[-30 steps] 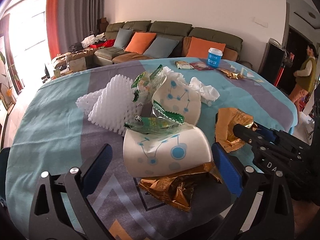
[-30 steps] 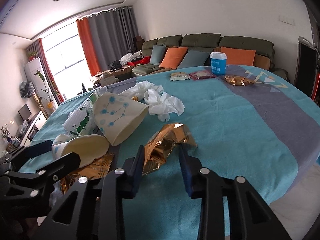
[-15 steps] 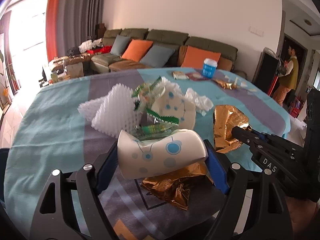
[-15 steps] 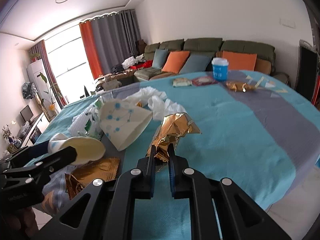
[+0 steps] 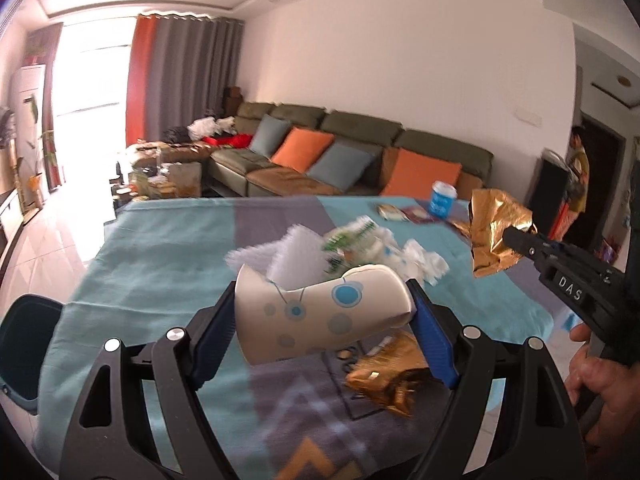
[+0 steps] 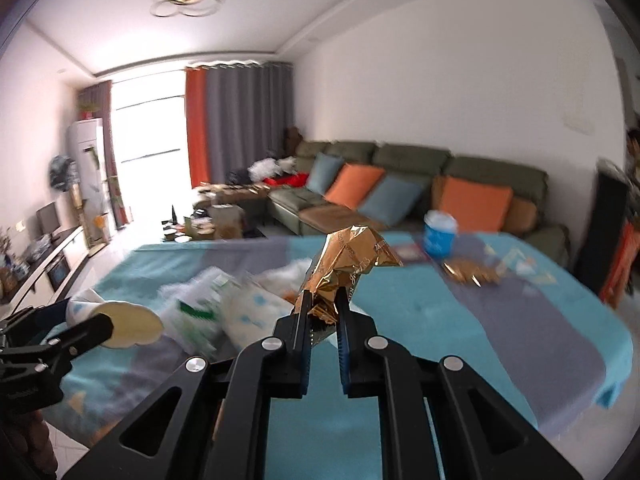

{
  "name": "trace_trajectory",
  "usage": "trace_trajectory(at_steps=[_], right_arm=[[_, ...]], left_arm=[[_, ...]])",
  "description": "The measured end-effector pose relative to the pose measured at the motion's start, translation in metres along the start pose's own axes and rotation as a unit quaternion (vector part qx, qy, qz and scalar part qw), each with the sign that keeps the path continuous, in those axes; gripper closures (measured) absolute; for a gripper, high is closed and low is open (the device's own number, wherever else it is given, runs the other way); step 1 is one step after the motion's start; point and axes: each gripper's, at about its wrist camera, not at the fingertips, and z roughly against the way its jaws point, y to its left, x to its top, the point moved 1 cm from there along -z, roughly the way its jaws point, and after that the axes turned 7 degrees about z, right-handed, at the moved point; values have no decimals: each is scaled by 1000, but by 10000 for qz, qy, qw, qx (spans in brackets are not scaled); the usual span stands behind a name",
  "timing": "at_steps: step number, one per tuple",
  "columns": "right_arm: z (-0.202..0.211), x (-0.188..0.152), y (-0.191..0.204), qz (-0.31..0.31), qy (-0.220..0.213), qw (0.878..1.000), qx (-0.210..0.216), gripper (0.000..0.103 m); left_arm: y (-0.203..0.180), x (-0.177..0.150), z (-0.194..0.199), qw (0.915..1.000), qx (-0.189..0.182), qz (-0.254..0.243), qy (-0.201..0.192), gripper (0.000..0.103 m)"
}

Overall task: Collect trash
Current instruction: 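Carry the paper cup and foil wrapper to the teal bin and release both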

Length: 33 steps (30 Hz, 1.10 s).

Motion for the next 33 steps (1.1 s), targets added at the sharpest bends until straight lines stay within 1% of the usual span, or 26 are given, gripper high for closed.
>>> trace_trajectory(at_steps=[4,7,10,12,15,17,21,23,25,27,28,30,33], right_arm=[[-8,20,33,278,-196,9978,566,93],[-15,33,66,563,-331,9924,1045,93],[-22,41,94,765,-406,9862,1410,93],[-28,46,118,861,-410,9802,1734,93],[-33,53,146,1007,-401,9719,2090,93],[-35,57,166,1085,-377,9651,2351,93],[-42,66,208,1303,-283,9485,2872,93],[-47,70,227,1428,-224,9408,3065,93],[-50,73,250,1483,-122,9303,3353,93],[-56,76,272,1634,10,9210,3536,93],[-59,77,286,1654,63,9142,3698,93],[-64,78,308,1768,139,9065,3831,93],[-73,78,344,1894,344,8933,4062,93]], left_arm=[[25,6,19,9991,274,137,-283,23],[51,9,37,9968,574,272,-488,23],[75,10,53,9932,880,424,-630,23],[91,11,63,9898,1112,531,-720,23],[116,11,81,9832,1470,662,-853,23],[131,10,91,9787,1679,754,-911,23],[170,10,116,9652,2212,924,-1046,23],[190,10,127,9587,2428,1019,-1077,23],[207,8,138,9526,2623,1093,-1088,23],[227,6,148,9470,2781,1192,-1080,23],[236,5,153,9440,2867,1243,-1062,23],[255,1,163,9390,2993,1336,-1044,23],[277,-4,171,9346,3084,1489,-959,23]])
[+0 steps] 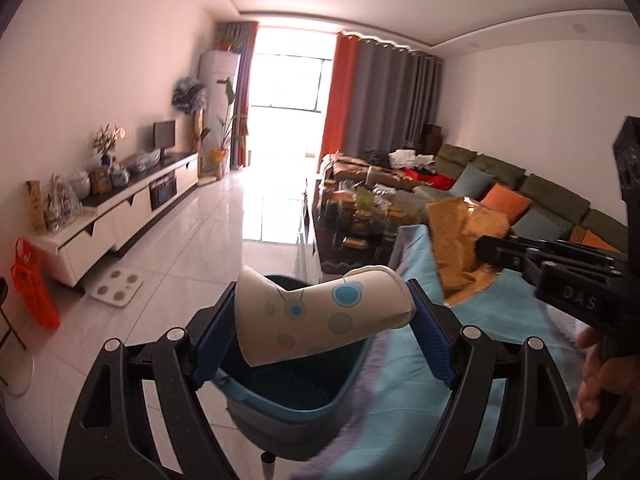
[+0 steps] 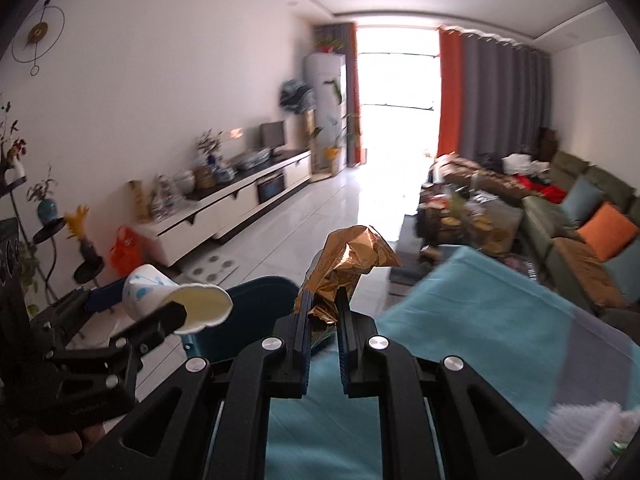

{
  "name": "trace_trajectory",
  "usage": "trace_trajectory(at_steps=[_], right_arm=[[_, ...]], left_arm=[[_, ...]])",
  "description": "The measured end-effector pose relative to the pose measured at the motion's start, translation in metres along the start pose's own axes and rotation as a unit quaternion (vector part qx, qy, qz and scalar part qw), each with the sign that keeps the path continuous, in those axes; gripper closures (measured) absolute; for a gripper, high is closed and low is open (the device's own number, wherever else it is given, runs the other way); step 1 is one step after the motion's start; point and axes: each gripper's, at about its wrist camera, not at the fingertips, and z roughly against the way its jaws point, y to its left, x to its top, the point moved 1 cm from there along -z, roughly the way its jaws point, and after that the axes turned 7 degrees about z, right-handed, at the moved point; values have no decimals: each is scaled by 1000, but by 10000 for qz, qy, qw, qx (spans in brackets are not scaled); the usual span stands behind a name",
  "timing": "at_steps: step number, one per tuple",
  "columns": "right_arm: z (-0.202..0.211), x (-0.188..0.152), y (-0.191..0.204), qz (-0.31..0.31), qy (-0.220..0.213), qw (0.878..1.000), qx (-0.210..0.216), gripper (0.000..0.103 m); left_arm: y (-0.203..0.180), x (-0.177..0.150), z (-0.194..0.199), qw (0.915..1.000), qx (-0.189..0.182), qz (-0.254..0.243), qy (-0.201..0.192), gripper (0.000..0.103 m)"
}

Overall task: Collect trash
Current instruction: 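Carry the paper cup and foil wrapper to the teal bin and release both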

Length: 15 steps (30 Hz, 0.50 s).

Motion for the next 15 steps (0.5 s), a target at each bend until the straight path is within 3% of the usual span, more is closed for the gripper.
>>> trace_trajectory(at_steps=[5,15], right_arm=[[-57,7,13,-65,603,9974,391,93],[-139,-13,30,-18,1840,9800,756,91]], left_arm=[[30,2,-25,9996,110,204,160,23],[59,0,-149,9963,159,474,694,24]])
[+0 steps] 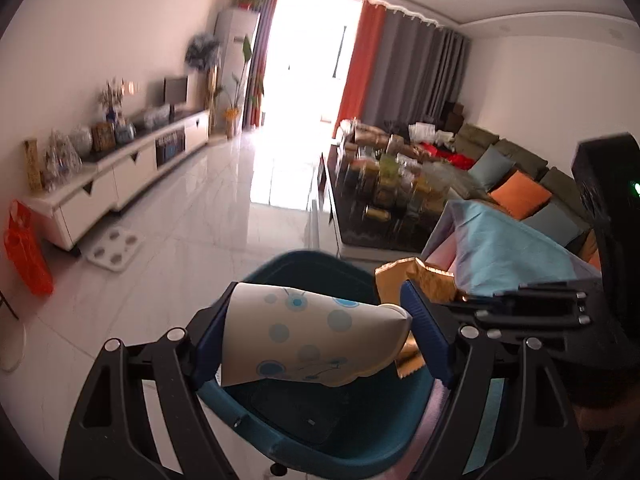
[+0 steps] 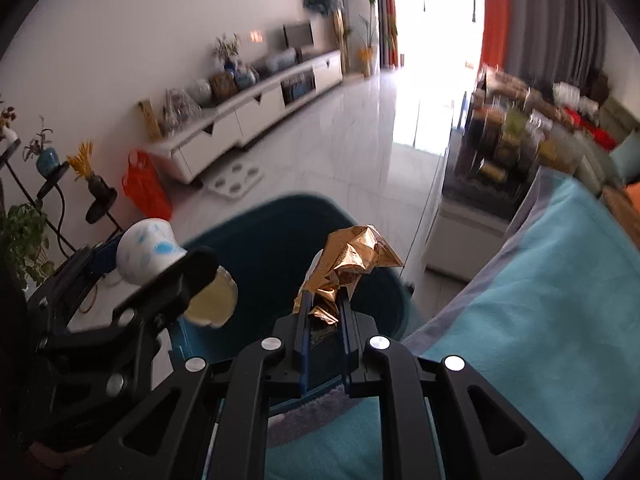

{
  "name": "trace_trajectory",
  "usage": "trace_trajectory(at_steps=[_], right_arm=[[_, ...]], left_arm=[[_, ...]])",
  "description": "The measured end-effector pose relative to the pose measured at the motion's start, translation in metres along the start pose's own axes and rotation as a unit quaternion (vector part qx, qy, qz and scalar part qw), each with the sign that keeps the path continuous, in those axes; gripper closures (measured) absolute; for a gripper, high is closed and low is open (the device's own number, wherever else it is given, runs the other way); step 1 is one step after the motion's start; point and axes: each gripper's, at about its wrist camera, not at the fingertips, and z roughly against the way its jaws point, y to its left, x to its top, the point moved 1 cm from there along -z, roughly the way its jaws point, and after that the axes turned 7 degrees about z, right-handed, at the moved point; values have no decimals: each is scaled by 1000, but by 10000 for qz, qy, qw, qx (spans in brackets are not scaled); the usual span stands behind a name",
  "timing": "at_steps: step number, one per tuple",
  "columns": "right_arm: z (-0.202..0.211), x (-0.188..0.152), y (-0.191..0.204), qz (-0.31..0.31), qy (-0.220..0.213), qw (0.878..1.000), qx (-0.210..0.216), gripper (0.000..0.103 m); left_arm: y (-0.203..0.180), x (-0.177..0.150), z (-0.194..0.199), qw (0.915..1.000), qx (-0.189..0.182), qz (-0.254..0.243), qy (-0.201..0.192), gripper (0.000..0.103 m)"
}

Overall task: Collect trash
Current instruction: 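Carry the paper cup and foil wrapper to the teal bin and release both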

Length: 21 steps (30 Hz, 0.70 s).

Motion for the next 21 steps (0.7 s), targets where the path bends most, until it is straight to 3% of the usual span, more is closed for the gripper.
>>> trace_trajectory(at_steps=[3,5,9,17,19,21], right_arm=[[0,1,4,28,45,10000,-7,87],[1,2,3,-22,14,10000,-52,75],[0,3,-3,-146,-49,9999,-37,70],[29,-6,-25,-510,-475,9974,-170,55],[45,-11,-32,-669,-698,9952,-145,44],[61,-16,-36,-758,-896,9928,-242,42]], left_arm=[[12,5,-18,10000,78,38,36,24],[17,9,-29,9999,100,85,45,23],[21,5,-35,9999,48,132,27,13],[-4,3,2,9997,-58,71,-241,6],[-8,5,16,9993,-62,61,-364,6],[-11,8,32,9987,-112,86,-485,6]])
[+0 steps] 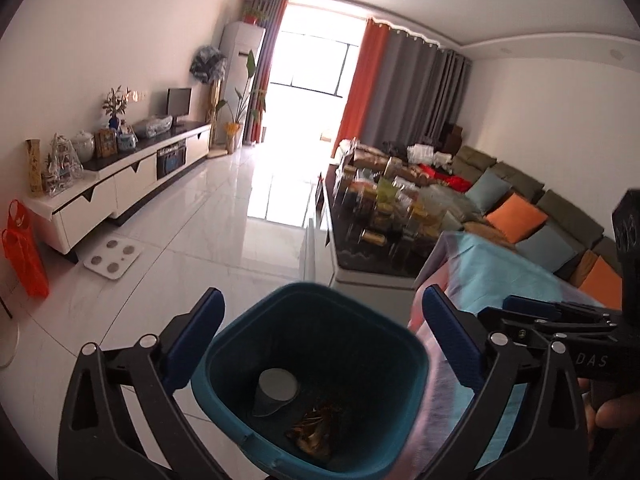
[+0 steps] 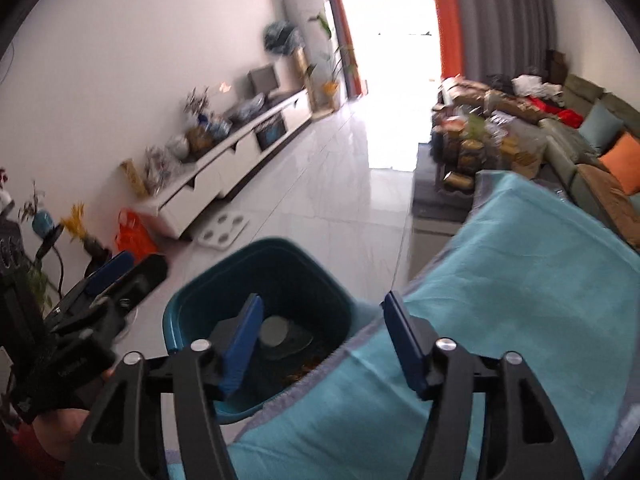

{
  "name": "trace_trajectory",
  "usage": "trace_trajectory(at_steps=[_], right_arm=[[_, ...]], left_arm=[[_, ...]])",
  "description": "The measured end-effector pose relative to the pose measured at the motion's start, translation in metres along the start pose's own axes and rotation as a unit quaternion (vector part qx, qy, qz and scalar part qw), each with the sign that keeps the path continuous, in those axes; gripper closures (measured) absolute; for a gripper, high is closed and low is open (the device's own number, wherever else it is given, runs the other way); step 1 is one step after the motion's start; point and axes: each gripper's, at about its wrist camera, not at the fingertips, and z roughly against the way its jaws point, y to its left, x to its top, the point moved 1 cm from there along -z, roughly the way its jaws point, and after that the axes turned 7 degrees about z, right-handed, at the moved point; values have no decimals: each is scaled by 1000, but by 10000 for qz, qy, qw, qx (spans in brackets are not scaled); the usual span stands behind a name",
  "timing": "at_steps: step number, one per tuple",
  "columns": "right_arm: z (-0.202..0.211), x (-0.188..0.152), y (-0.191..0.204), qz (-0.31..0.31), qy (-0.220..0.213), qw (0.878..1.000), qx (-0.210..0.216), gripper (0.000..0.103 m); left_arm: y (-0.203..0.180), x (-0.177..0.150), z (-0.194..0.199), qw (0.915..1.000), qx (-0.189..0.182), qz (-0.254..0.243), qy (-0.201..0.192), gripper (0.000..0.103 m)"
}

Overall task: Collect trash
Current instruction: 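Carry the paper cup and foil wrapper to the teal bin and release both, then move both grippers back over the table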

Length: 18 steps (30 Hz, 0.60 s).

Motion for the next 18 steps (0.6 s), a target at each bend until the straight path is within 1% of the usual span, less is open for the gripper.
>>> trace_trajectory(at_steps=[1,2,5,7,8,9,11,13,16,18], right_arm=[[8,-1,-2,-22,-93,10000,-3,39],[19,-3,-2,-13,-215,9997,-93,33],[41,-8,-5,35,-473,9986,-242,23],[59,-12,-8,47,-678,9971,-333,21],[70,-16,-8,55,-798,9961,-382,14],[76,-18,-11,58,-865,9953,-422,12],[95,-27,-12,90,-1091,9922,-597,9],[108,-33,-16,110,-1224,9898,-718,7],[133,-48,-19,111,-1484,9842,-957,7],[147,-58,-24,63,-1614,9808,-1089,7]], left_arm=[[-3,2,9,10000,-5,16,-71,6],[-7,4,19,9999,-32,22,-135,5],[-16,8,46,9994,-98,36,-316,5],[-23,8,63,9990,-167,10,-418,5],[-30,8,73,9985,-230,-32,-505,5],[-34,7,80,9981,-256,-67,-552,5],[-46,5,99,9969,-330,-173,-695,5],[-58,6,113,9953,-409,-306,-827,5],[-81,-1,135,9917,-543,-550,-1026,5],[-97,-8,146,9887,-555,-788,-1149,5]])
